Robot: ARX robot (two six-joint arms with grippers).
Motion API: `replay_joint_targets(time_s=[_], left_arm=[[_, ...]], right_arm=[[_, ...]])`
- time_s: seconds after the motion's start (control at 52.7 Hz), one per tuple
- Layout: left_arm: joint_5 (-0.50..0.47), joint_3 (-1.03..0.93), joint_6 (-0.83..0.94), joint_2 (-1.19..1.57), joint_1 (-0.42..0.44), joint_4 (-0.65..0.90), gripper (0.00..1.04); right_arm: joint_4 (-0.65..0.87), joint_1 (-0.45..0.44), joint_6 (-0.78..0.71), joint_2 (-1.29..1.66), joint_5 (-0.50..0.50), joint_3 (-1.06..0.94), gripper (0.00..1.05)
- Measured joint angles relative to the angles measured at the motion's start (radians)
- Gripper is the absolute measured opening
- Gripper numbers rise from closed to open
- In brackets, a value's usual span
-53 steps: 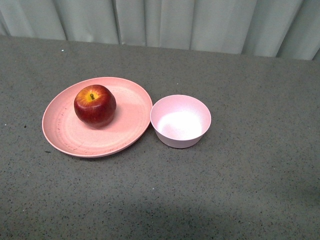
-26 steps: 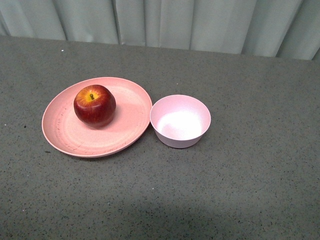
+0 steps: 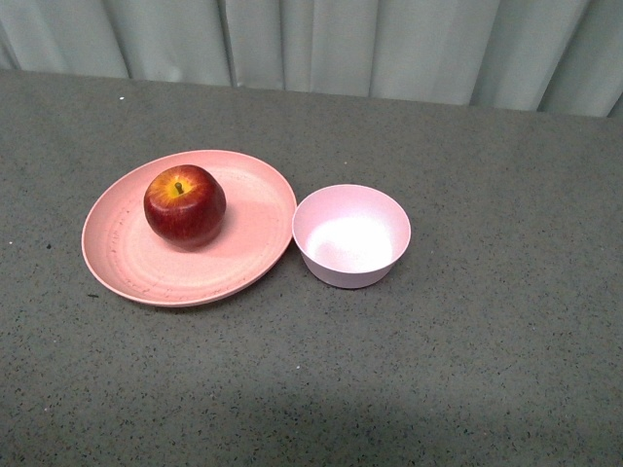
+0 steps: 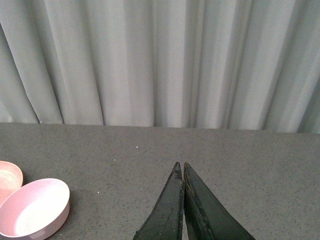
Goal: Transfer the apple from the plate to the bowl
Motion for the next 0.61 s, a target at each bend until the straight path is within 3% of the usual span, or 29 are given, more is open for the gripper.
replay_joint_targets(time_s=[0.436,0.512,0.607], left_arm=[[0.000,0.000,0.000,0.000,0.000,0.000,0.98],[0.000,0.000,0.000,0.000,0.000,0.000,0.98],[0.000,0.000,0.000,0.000,0.000,0.000,0.98]], right_arm=[[-0.137,0.000,0.000,-0.137,0.000,0.000,0.01],[-0.288,0.000,-0.001,-0.251,-0.002,0.000,0.01],[-0.306,0.000,-0.001,-0.303,-0.002,0.000,0.01]])
